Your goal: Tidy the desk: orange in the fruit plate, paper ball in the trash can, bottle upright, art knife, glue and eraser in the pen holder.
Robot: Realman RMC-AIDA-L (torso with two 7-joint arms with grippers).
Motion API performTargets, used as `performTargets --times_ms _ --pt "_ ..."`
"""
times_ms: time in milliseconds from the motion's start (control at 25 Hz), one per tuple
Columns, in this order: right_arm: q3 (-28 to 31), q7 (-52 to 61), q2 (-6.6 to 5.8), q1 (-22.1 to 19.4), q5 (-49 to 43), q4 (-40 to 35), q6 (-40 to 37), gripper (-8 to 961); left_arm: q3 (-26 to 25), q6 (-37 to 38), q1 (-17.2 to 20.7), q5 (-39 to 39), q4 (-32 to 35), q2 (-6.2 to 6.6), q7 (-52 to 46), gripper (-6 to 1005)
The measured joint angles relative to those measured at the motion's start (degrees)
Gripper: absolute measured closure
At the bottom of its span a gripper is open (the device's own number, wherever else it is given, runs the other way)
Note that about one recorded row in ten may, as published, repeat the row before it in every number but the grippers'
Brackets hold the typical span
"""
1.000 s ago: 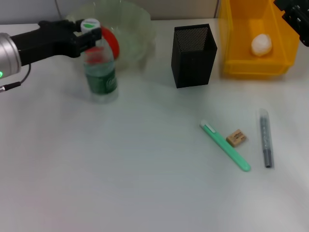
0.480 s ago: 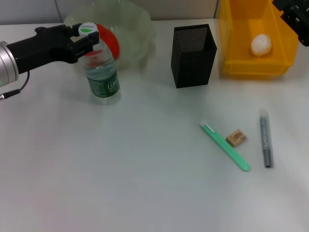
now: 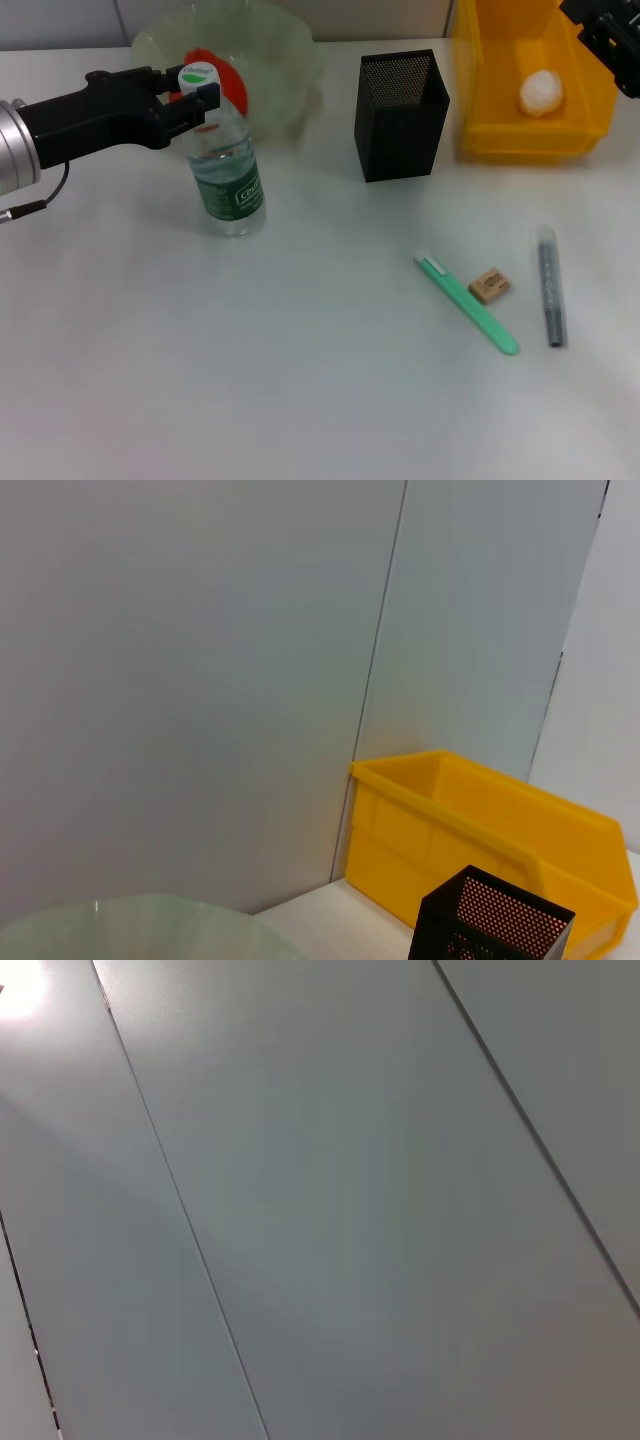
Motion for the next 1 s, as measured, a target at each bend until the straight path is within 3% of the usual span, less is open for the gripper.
performTargets --times_ms 320,560,720,800,840,1000 --pt "-0.3 2.8 -0.03 -0.3 -1.2 -1.3 -0.7 252 -0.1 0.2 0.6 -0.1 0.7 0.06 0.1 489" --pt "-0.3 10.9 -0.07 -0.6 -8.1 -8.3 -0.8 253 -1.5 2.7 0.5 -0.3 0.8 0.09 0.2 401" --pt "-0.3 22.4 -0.23 -1.1 -17.9 -19.2 -0.7 254 -5.5 8.4 -0.1 -1.1 0.8 0.02 0.0 345" --pt "-0.7 35.8 -0.22 -1.1 -29.5 -31.3 -1.3 254 -7.7 11.1 -0.2 -2.7 0.8 0.0 0.1 317" --pt "-0.7 35.8 -0.22 -1.1 -29.5 -31.3 -1.3 254 -8.7 12.3 -0.2 -3.6 0.8 0.0 0.2 303" --pt "-4.1 56.2 0.05 0.1 -46.6 -46.4 -1.2 254 -12.0 14.3 -0.2 -5.0 0.8 0.06 0.5 294"
